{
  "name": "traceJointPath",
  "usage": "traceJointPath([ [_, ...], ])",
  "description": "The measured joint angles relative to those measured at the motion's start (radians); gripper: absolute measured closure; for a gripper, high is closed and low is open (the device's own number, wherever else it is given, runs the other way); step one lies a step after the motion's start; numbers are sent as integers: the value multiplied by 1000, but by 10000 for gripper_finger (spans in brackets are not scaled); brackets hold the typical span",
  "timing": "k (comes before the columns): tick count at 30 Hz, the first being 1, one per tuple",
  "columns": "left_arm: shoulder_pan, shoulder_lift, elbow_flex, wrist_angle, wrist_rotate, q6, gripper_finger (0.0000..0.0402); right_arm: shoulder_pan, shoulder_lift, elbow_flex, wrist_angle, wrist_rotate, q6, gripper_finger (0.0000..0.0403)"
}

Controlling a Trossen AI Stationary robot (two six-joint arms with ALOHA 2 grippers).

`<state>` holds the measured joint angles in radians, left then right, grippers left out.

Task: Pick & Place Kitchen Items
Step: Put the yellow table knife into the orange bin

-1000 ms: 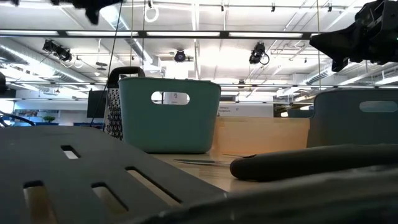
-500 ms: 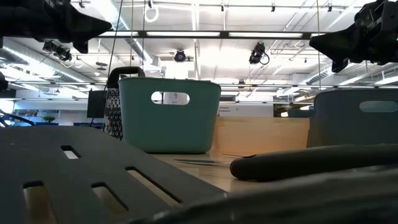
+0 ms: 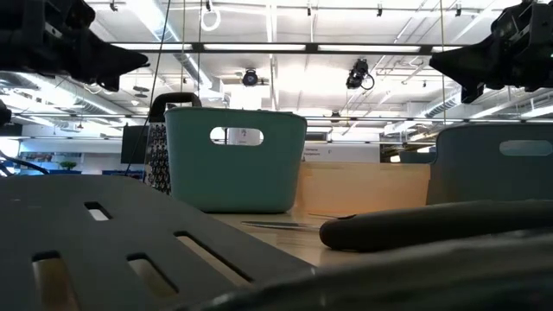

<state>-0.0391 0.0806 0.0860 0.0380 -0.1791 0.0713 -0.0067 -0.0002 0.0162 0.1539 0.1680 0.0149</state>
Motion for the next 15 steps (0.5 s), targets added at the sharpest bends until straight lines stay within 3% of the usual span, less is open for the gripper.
traceJointPath([
  [9,0,-25,-10,-30,4,0,397,1,16,22,2,36,13,334],
  [15,0,-24,-10,-30,70,-7,394,31,192,172,-72,25,33,340],
])
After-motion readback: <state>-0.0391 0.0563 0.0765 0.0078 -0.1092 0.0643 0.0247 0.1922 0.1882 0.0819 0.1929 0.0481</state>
